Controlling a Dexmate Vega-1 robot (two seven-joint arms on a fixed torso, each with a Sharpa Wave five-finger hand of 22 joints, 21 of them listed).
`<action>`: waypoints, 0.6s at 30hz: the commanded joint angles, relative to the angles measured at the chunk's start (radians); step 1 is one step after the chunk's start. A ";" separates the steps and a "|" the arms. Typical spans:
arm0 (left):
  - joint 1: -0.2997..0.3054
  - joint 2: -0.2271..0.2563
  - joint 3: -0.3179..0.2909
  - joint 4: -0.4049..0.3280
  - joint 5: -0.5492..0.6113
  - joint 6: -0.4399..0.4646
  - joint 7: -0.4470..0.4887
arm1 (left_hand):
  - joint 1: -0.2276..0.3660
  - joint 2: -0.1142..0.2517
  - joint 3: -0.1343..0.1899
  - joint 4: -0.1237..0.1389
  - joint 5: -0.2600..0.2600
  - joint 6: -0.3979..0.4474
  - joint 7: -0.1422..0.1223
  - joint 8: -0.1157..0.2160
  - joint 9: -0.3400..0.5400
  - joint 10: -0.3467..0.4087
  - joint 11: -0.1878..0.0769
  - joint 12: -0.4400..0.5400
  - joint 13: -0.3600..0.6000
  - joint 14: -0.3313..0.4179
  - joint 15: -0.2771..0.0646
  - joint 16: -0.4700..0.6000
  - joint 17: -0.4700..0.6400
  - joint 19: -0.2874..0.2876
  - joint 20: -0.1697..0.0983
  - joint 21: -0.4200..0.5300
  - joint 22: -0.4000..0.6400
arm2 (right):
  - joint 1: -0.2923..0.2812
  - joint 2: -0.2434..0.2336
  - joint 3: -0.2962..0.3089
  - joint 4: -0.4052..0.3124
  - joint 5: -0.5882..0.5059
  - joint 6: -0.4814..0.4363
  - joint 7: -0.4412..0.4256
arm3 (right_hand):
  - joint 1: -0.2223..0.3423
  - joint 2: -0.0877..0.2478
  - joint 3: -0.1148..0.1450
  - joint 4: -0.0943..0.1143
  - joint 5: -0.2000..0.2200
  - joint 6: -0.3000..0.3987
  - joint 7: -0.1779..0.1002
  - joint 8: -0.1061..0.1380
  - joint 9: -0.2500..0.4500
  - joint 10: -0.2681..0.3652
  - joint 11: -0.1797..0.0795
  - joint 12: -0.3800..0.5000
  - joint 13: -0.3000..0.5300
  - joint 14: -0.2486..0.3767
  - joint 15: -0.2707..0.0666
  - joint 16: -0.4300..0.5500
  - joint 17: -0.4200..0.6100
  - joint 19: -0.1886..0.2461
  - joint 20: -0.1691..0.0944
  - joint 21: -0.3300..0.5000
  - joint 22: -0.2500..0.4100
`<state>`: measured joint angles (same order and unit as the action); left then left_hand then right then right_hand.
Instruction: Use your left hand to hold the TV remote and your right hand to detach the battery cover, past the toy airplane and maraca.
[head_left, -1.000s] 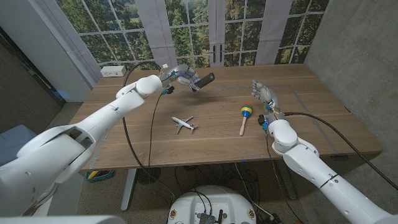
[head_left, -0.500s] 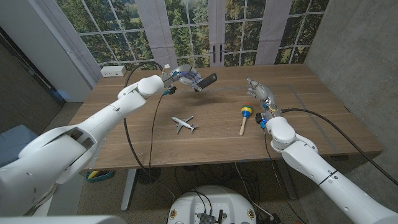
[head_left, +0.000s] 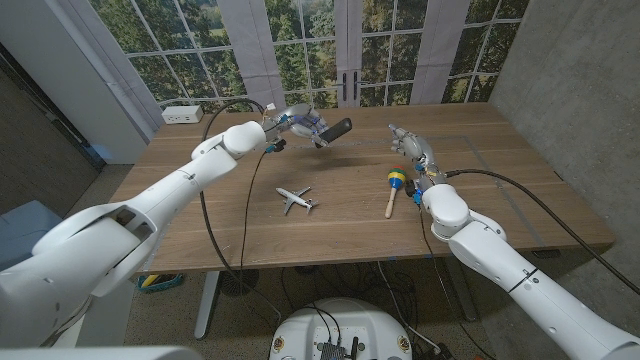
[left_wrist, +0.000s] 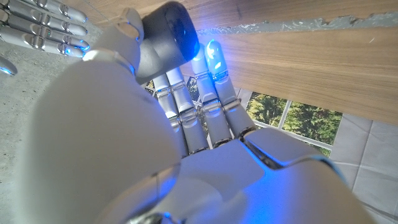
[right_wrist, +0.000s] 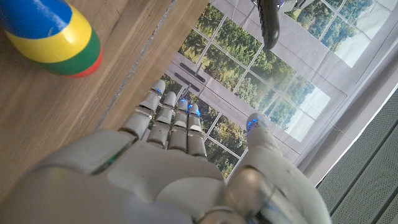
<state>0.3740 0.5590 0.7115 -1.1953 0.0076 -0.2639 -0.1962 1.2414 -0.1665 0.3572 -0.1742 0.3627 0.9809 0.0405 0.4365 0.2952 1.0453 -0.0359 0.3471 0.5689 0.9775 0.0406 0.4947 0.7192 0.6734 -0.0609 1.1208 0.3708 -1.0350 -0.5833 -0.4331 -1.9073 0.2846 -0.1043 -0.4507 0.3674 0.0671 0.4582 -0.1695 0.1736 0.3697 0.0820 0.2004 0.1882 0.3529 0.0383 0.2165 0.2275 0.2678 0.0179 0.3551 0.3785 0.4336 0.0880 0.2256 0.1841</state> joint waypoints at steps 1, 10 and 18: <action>0.001 -0.012 0.002 0.004 -0.003 -0.006 0.002 | 0.088 0.094 0.061 0.005 0.151 0.055 -0.047 0.003 0.004 0.151 -0.142 -0.006 0.005 0.194 -0.279 -0.004 0.007 -0.008 -0.107 0.011 -0.005 | 0.033 0.010 -0.036 -0.003 -0.033 -0.026 0.006 | 0.009 -0.014 -0.008 -0.002 -0.001 0.016 0.002 0.011 0.005 0.018 -0.001 0.013 0.006 0.004 -0.006 0.004 0.006 0.010 0.000 0.006 0.004; 0.000 -0.016 0.007 0.003 0.003 -0.013 0.006 | 0.087 0.093 0.063 0.005 0.153 0.054 -0.046 0.000 0.005 0.152 -0.141 -0.012 0.007 0.193 -0.279 -0.008 0.013 -0.013 -0.107 0.021 -0.013 | 0.049 0.022 -0.055 0.002 -0.061 -0.039 -0.002 | 0.058 -0.043 -0.011 -0.014 0.002 0.030 0.005 0.021 0.007 0.040 0.000 0.025 0.016 0.025 -0.011 0.013 0.012 0.042 0.006 0.016 0.004; 0.000 -0.020 0.012 0.002 0.018 -0.020 0.017 | 0.086 0.092 0.065 0.005 0.154 0.053 -0.047 -0.003 0.006 0.154 -0.141 -0.016 0.009 0.192 -0.279 -0.011 0.019 -0.017 -0.108 0.030 -0.021 | 0.063 0.035 -0.070 0.016 -0.076 -0.039 0.000 | 0.101 -0.055 -0.017 -0.006 0.005 0.073 0.008 0.042 0.014 0.089 -0.010 0.052 0.037 0.071 -0.034 0.036 0.025 0.069 -0.005 0.024 0.005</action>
<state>0.3743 0.5445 0.7174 -1.1929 0.0097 -0.2754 -0.1903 1.2416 -0.1667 0.3572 -0.1742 0.3628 0.9808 0.0404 0.4286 0.2976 1.0452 -0.0360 0.3319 0.5738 0.9775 0.0405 0.4866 0.7347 0.6609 -0.0592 1.1441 0.3482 -0.9923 -0.5643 -0.4809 -1.9058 0.2334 -0.1354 -0.4491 0.4505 0.0083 0.4462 -0.1770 0.1738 0.4254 0.0876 0.2323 0.1977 0.4245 0.0286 0.2586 0.2558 0.3159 -0.0081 0.3780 0.3965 0.4932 0.0856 0.2443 0.1840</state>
